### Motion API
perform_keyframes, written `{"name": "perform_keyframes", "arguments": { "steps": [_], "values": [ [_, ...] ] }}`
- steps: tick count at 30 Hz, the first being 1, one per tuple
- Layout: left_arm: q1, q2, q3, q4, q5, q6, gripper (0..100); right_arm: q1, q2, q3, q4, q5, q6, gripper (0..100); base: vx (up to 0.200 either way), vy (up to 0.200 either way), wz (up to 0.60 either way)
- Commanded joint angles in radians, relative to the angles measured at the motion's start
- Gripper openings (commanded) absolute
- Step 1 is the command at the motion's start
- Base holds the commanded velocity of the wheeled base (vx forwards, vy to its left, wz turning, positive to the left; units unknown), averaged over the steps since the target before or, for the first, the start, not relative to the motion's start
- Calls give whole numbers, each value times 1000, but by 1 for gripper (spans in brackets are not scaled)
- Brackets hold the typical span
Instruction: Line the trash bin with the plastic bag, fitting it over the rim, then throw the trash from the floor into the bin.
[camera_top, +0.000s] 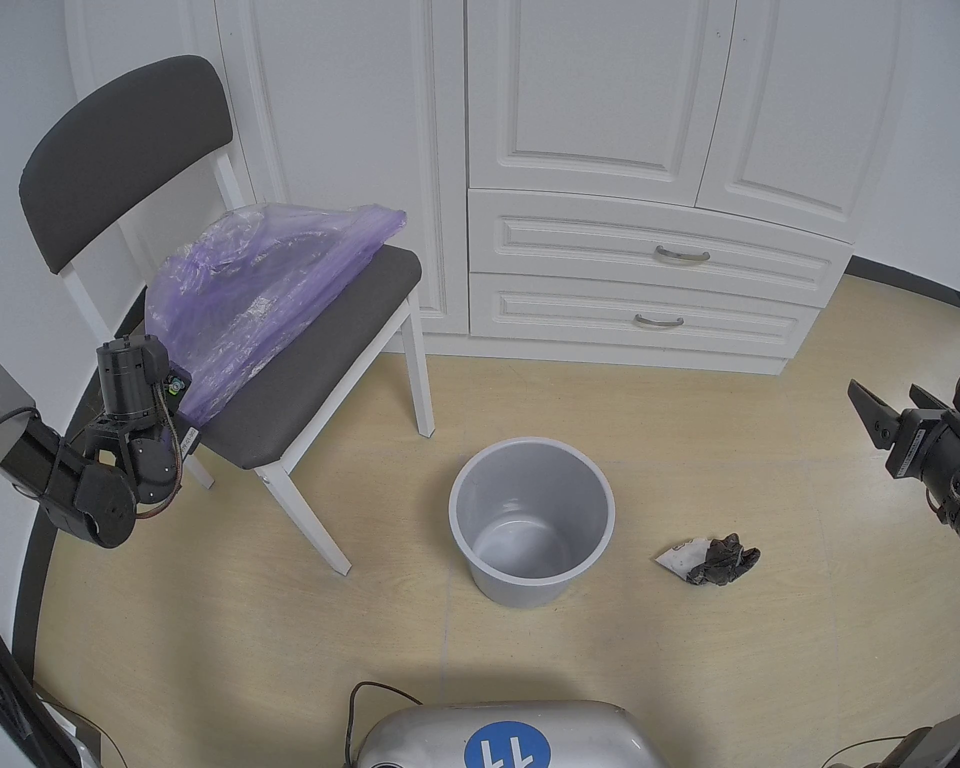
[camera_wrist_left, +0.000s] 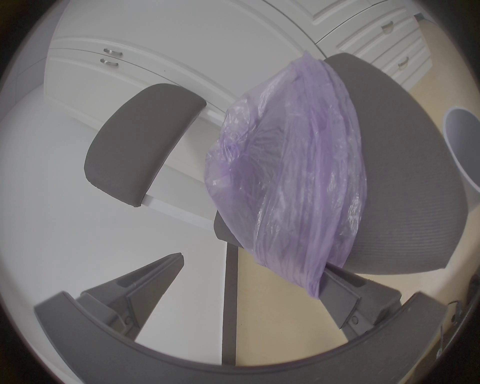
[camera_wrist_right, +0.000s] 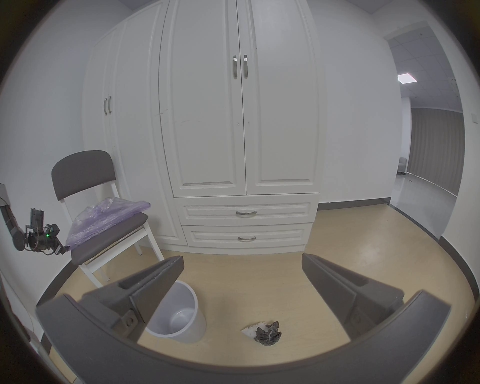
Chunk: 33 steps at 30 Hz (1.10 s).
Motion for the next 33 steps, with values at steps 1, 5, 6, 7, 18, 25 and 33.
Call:
{"name": "perform_keyframes", "arguments": {
  "steps": [1,5,6,7,18,25,33],
  "values": [
    [26,19,-7,-2,0,4,100,-10,-2,0,1,0,-4,100,0,0,0],
    [47,38,-47,-13,-5,-4,100,-10,-3,2,1,0,-4,100,0,0,0],
    [47,45,-59,-28,-5,-4,100,-10,-3,2,1,0,-4,100,0,0,0],
    [47,49,-70,-45,-6,-1,100,-10,-3,2,1,0,-4,100,0,0,0],
    [47,96,-186,-99,-9,5,100,-10,-3,2,1,2,-4,100,0,0,0],
    [47,102,-182,-99,-9,5,100,-11,-3,2,1,2,-4,100,0,0,0],
    [52,104,-185,-99,-8,10,0,-11,-5,2,0,2,-4,100,0,0,0]
  ]
}}
